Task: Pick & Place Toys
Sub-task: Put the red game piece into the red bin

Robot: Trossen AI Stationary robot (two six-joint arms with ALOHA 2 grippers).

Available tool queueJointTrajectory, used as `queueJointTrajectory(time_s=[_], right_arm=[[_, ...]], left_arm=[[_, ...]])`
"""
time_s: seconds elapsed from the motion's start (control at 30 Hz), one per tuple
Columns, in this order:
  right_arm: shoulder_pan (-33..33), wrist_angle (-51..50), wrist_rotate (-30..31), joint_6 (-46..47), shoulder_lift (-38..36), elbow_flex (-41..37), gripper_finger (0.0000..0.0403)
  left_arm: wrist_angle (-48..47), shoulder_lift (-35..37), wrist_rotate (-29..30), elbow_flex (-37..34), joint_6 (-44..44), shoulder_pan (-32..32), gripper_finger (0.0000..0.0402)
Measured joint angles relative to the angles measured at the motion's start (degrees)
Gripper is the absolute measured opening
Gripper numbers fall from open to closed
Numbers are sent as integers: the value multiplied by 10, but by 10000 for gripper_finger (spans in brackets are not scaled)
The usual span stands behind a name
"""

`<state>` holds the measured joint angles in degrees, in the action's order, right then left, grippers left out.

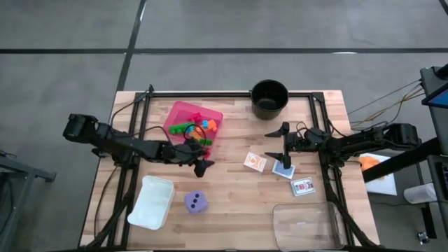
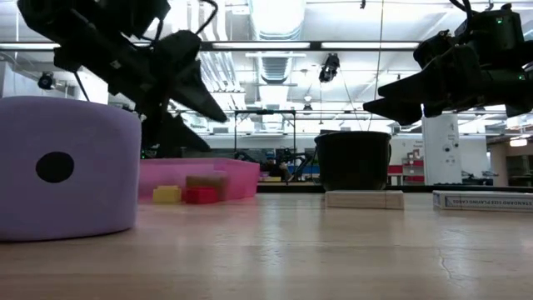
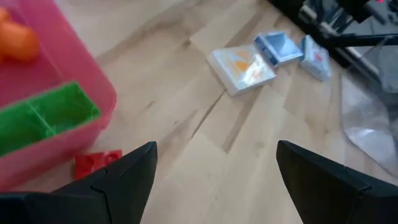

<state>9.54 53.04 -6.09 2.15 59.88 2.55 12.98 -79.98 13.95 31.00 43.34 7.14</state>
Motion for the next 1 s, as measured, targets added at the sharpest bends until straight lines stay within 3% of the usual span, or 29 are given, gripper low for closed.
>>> queueJointTrajectory(time_s=[0.33, 0.6, 1.0], right_arm=[[0, -4, 0, 0, 0, 0, 378], [0, -4, 0, 0, 0, 0, 378], [0, -4, 0, 0, 0, 0, 378]], left_arm=[[-23, -78, -3, 31, 17, 1, 330], [-191, -94, 55, 102, 6, 1, 330], [-223, -131, 60, 119, -2, -16, 330]])
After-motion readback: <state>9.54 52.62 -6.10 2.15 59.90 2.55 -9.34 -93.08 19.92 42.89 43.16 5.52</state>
